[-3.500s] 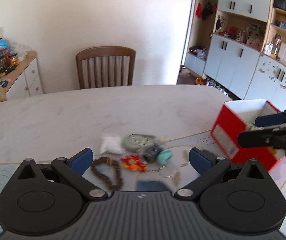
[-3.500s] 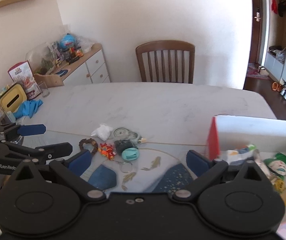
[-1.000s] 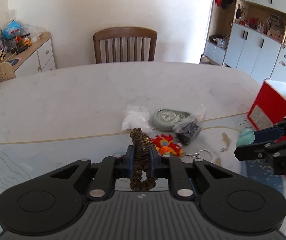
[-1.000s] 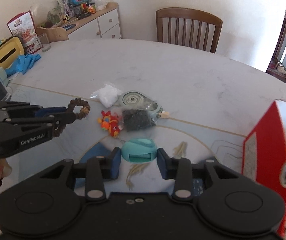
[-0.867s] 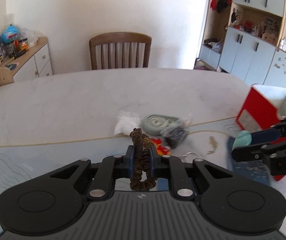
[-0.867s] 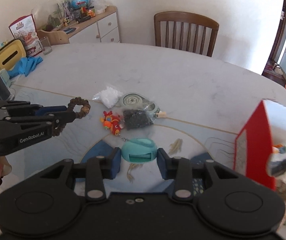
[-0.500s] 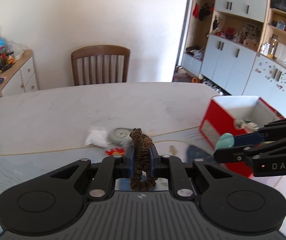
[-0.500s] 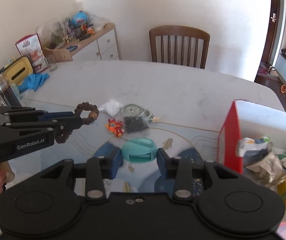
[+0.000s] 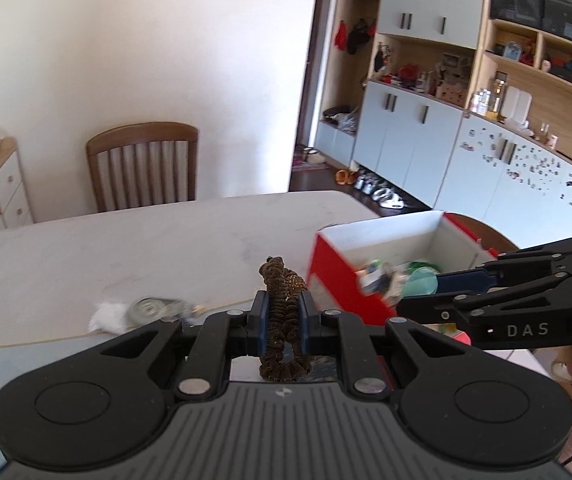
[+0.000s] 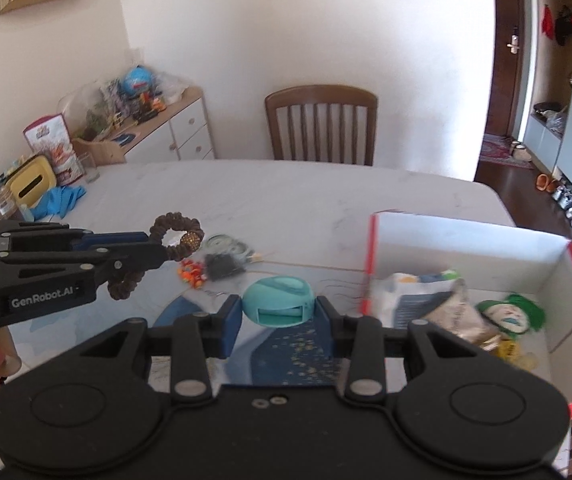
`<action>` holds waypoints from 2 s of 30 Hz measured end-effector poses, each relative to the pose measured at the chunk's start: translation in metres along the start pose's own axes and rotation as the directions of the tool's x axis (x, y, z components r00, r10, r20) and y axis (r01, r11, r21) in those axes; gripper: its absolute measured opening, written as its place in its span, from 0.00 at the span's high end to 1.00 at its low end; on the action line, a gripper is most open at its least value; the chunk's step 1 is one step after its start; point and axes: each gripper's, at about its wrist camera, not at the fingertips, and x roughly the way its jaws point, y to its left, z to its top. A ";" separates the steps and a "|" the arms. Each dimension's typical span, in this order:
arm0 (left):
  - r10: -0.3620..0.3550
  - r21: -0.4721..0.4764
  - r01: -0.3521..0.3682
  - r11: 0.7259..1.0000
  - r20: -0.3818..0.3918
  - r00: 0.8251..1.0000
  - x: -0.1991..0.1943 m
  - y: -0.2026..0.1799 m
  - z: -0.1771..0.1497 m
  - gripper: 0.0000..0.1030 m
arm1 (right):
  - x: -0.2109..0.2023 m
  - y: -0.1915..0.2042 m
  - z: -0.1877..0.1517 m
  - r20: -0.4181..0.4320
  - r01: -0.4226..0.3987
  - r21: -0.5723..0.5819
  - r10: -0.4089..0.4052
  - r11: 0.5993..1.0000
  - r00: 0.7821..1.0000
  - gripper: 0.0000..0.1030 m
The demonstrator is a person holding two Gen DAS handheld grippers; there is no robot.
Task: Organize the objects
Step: 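Carry the bracelet and teal case with both grippers over the red box, then open both grippers to release the bracelet and teal case into the box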
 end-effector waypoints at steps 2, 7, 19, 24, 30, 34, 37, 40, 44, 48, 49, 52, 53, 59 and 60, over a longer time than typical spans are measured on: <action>-0.013 0.008 0.013 1.000 0.001 1.000 0.005 -0.012 0.006 0.85 | -0.007 -0.014 -0.001 0.013 0.009 0.007 -0.009 1.000 1.000 0.64; -0.039 0.033 0.039 0.999 -0.006 0.999 0.017 -0.045 0.016 0.85 | -0.023 -0.047 -0.003 0.038 0.033 0.022 -0.034 0.999 0.999 0.64; -0.117 0.087 0.120 0.989 -0.041 0.992 0.061 -0.120 0.029 0.85 | -0.046 -0.126 -0.015 0.035 0.115 0.052 -0.117 0.992 0.992 0.64; -0.132 0.087 0.140 0.986 -0.093 0.987 0.086 -0.137 0.026 0.85 | -0.045 -0.149 -0.021 0.003 0.136 0.046 -0.136 0.990 0.991 0.64; -0.104 0.081 0.122 0.989 -0.197 0.975 0.124 -0.146 0.021 0.85 | -0.028 -0.173 -0.027 -0.065 0.143 0.036 -0.140 0.989 0.988 0.64; -0.054 0.099 0.083 0.992 -0.263 0.963 0.146 -0.151 0.015 0.85 | -0.010 -0.187 -0.030 -0.119 0.130 0.043 -0.124 0.991 0.985 0.64; -0.008 0.098 0.043 0.994 -0.330 0.944 0.163 -0.153 0.013 0.85 | 0.004 -0.191 -0.033 -0.159 0.131 0.043 -0.123 0.990 0.980 0.64; 0.021 0.096 0.017 0.995 -0.378 0.925 0.178 -0.152 0.014 0.85 | 0.020 -0.195 -0.036 -0.208 0.121 0.036 -0.112 0.992 0.972 0.64; 0.032 0.106 0.016 0.994 -0.442 0.897 0.194 -0.155 0.012 0.85 | 0.035 -0.204 -0.039 -0.248 0.114 0.049 -0.098 0.992 0.964 0.64; 0.047 0.109 0.010 0.994 -0.500 0.865 0.206 -0.157 0.009 0.85 | 0.046 -0.209 -0.040 -0.271 0.110 0.061 -0.089 0.992 0.958 0.64; 0.052 0.107 0.004 0.994 -0.513 0.857 0.210 -0.158 0.009 0.85 | 0.049 -0.209 -0.040 -0.277 0.108 0.058 -0.088 0.992 0.957 0.64; 0.058 0.095 -0.006 0.995 -0.558 0.828 0.223 -0.156 0.008 0.85 | 0.056 -0.208 -0.041 -0.291 0.106 0.038 -0.090 0.994 0.952 0.64; 0.055 0.088 -0.006 0.996 -0.572 0.818 0.227 -0.155 0.008 0.85 | 0.057 -0.209 -0.041 -0.293 0.105 0.035 -0.091 0.994 0.952 0.64; 0.095 0.147 -0.007 0.989 -0.607 0.789 0.241 -0.163 0.002 0.85 | 0.064 -0.207 -0.038 -0.299 0.108 0.008 -0.101 0.994 0.949 0.64; 0.097 0.151 -0.005 0.988 -0.612 0.785 0.242 -0.164 0.000 0.85 | 0.064 -0.208 -0.037 -0.297 0.110 0.006 -0.103 0.994 0.949 0.64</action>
